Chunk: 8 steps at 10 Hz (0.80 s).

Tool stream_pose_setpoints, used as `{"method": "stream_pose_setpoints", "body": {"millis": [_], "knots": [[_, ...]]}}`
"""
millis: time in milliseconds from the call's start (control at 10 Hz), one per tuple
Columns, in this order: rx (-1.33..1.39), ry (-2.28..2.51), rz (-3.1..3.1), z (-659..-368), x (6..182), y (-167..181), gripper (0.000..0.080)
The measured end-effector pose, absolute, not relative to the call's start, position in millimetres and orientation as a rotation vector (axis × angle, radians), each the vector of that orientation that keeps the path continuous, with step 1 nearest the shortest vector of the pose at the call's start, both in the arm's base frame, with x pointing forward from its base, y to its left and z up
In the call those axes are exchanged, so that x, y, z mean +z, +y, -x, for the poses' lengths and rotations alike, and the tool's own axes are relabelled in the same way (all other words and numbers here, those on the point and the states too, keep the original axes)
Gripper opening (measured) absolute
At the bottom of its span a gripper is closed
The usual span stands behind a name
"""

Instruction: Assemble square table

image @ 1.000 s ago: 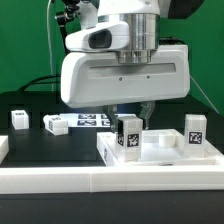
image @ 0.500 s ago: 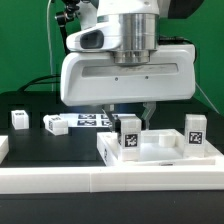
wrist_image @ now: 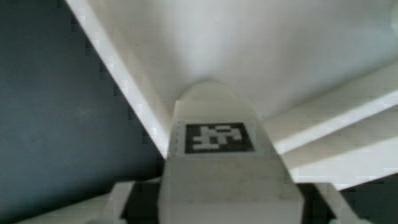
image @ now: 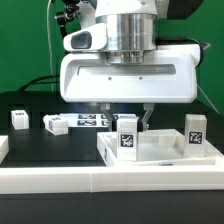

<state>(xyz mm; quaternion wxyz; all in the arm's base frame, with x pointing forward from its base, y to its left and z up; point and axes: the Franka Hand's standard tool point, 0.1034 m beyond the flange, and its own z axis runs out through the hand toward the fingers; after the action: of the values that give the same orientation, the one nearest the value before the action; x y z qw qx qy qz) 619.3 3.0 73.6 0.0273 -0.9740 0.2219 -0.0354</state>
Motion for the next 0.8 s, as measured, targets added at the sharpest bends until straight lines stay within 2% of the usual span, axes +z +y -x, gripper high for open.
{"method": "stream_pose_setpoints", "body": {"millis": [800], "knots": [[-0.03, 1.705, 2.547, -617.0, 73.2, 6.3, 0.029]]}}
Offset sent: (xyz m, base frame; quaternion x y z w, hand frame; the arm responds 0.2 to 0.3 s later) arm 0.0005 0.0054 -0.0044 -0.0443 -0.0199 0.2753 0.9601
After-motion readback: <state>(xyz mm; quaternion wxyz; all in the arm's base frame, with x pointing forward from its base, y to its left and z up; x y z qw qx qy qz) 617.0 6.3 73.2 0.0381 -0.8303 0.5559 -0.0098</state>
